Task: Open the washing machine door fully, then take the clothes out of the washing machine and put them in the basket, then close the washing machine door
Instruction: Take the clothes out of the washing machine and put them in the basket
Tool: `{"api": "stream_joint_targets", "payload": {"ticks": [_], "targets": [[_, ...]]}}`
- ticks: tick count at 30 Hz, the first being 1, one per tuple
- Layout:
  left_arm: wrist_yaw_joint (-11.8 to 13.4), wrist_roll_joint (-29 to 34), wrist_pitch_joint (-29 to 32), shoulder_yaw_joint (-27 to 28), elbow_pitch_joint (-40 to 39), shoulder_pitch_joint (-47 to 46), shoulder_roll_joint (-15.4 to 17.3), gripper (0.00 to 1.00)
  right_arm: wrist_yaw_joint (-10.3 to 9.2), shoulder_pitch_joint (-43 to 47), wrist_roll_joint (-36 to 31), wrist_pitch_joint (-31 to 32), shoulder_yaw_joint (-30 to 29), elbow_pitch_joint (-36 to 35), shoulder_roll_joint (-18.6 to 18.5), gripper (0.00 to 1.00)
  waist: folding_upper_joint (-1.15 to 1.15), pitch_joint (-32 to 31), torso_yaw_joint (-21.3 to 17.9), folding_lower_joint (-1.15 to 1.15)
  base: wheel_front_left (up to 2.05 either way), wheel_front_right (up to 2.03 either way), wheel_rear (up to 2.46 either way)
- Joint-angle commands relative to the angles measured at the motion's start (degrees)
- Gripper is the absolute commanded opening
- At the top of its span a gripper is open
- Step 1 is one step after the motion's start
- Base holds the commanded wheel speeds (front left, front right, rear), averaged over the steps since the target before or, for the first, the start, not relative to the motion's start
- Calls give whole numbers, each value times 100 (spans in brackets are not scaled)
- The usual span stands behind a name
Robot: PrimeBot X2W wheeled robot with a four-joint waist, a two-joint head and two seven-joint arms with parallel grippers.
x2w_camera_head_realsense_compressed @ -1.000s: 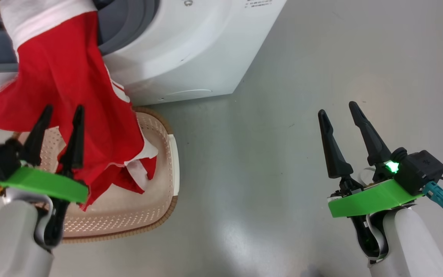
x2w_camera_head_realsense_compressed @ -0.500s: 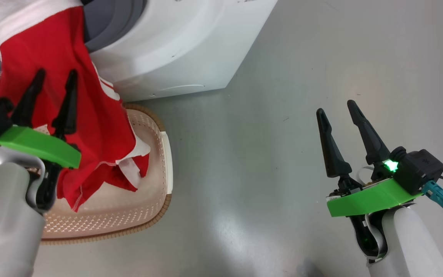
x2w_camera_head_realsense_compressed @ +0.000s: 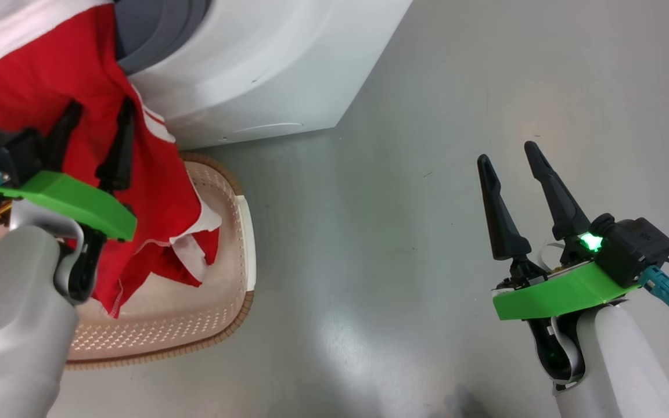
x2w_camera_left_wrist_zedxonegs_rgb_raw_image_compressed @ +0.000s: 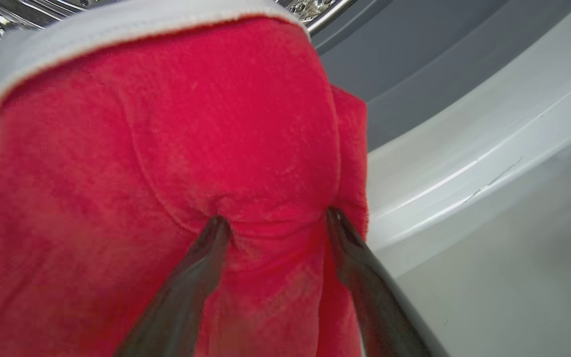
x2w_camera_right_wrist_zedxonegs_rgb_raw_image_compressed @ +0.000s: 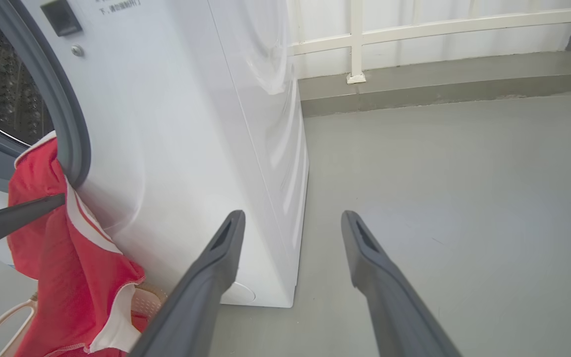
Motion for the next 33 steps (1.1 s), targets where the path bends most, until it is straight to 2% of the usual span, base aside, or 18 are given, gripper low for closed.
{"api": "stream_joint_targets", "payload": {"ticks": [1,16,17,18,19,33], "targets": [[-17,40,-29,117,-157,-177,137,100,9,49,89,-27,156,-153,30,100,0,5,1,0,0,0,0],[-17,68,-29,-80,-350,-311,16,100,9,9,90,-27,175,-158,30,100,0,56,24,0,0,0,0],[-17,71,-29,-57,-338,-322,19,88,9,3,91,-27,179,-158,30,100,0,59,19,0,0,0,0],[-17,81,-29,-31,-320,-334,26,25,9,-3,93,-27,181,-159,30,100,0,63,15,0,0,0,0],[-17,90,-29,8,-306,-344,28,0,9,-9,94,-27,181,-160,30,100,0,67,10,0,0,0,0],[-17,211,-29,380,-633,41,12,0,9,0,80,-27,77,-174,30,100,0,56,110,0,0,0,0]]}}
